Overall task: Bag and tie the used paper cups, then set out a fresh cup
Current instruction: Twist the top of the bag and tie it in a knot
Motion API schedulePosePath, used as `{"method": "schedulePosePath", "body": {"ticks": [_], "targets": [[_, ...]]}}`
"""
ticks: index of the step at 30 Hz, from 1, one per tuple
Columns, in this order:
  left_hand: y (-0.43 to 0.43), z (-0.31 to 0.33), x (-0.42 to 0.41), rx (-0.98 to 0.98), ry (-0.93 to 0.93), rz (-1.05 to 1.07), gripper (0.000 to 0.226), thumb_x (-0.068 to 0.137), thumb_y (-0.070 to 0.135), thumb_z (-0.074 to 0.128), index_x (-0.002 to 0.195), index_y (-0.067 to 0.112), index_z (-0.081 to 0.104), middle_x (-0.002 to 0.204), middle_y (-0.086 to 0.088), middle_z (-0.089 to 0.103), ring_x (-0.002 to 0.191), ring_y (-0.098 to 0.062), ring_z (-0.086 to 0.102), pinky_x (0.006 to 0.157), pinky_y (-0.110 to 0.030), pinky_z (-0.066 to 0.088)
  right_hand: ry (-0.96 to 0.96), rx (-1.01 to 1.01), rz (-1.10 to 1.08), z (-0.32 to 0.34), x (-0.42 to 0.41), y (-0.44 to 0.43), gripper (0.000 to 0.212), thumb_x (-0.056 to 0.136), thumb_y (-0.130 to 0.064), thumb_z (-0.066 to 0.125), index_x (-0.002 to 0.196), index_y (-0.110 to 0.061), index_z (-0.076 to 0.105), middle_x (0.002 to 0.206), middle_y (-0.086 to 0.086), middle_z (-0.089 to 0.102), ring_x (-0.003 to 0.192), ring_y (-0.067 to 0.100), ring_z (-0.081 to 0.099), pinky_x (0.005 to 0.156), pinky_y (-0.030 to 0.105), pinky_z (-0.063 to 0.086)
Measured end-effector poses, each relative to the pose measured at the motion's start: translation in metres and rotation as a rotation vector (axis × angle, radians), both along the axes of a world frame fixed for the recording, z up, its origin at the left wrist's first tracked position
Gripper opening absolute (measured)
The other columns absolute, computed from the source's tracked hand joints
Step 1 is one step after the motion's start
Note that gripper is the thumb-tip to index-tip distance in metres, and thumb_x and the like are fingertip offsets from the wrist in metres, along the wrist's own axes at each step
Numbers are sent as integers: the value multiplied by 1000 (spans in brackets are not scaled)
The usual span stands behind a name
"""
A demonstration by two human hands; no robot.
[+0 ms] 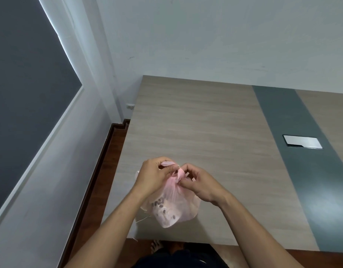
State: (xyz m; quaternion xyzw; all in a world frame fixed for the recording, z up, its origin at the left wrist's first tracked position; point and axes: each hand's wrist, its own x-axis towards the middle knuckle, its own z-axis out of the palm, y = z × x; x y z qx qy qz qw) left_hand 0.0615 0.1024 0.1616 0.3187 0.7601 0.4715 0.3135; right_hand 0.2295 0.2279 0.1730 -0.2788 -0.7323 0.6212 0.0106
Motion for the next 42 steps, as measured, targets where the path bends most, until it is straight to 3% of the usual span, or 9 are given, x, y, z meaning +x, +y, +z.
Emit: {"method": "schedulePosePath", "body": {"ticks": [3,7,13,21,25,29,33,39,42], "targets": [[-2,-1,-5,-11,-78,-22,6,97,32,86,95,26,87,92,11,85,84,-1,77,72,-12,54,35,46,-46,-5,-3,-4,12,97,-6,73,95,-17,72,82,-5,72,72,7,56,71,21,49],[-5,-4,-6,-14,-144,-32,6,99,34,84,99,29,87,96,14,86,90,-2,79,78,-20,58,43,-15,-84,-12,-7,-4,6,97,-19,82,97,-17,76,92,-2,68,78,6,58,76,21,50],[-8,-14,-5,24,-445,31,15,101,31,81,105,20,90,105,-8,88,112,-34,81,107,-53,63,161,24,-248,-21,-10,-7,21,98,-37,83,101,-17,75,100,8,81,96,40,73,90,56,60],[-8,-25,5,15,-598,56,32,102,31,80,110,1,85,109,-14,87,101,-27,83,98,-40,65,151,172,-402,-38,-10,-18,24,107,-39,69,92,-22,76,89,-1,83,87,21,79,87,50,63],[-9,-40,10,-89,-472,128,21,100,38,82,99,18,90,102,3,88,101,-21,85,94,-42,69,54,177,-412,-59,-8,-16,28,107,-42,66,88,-23,71,85,-4,81,82,20,75,82,47,60],[-15,-54,18,-162,-359,223,12,101,31,82,98,23,91,88,11,87,73,3,79,65,-15,60,-33,179,-443,-83,1,-14,29,108,-35,66,87,-14,68,86,1,78,82,19,73,76,42,57],[-22,-74,23,-231,-248,252,10,100,27,82,97,23,91,80,14,85,65,10,74,66,-11,55,-126,190,-451,-99,13,-12,31,108,-32,67,86,-10,67,82,-4,75,73,7,66,71,29,49],[-28,-91,27,-292,-137,231,15,103,26,78,100,19,91,85,19,82,94,-10,78,78,-20,55,-200,198,-452,-108,26,-9,33,106,-31,67,84,-6,67,85,-3,75,78,12,66,74,31,48],[-29,-96,32,-331,48,145,19,106,21,72,116,19,87,110,10,81,105,-11,72,86,-21,55,-230,191,-435,-110,31,-8,32,107,-32,66,86,-8,69,88,-2,78,87,16,72,81,37,54]]}}
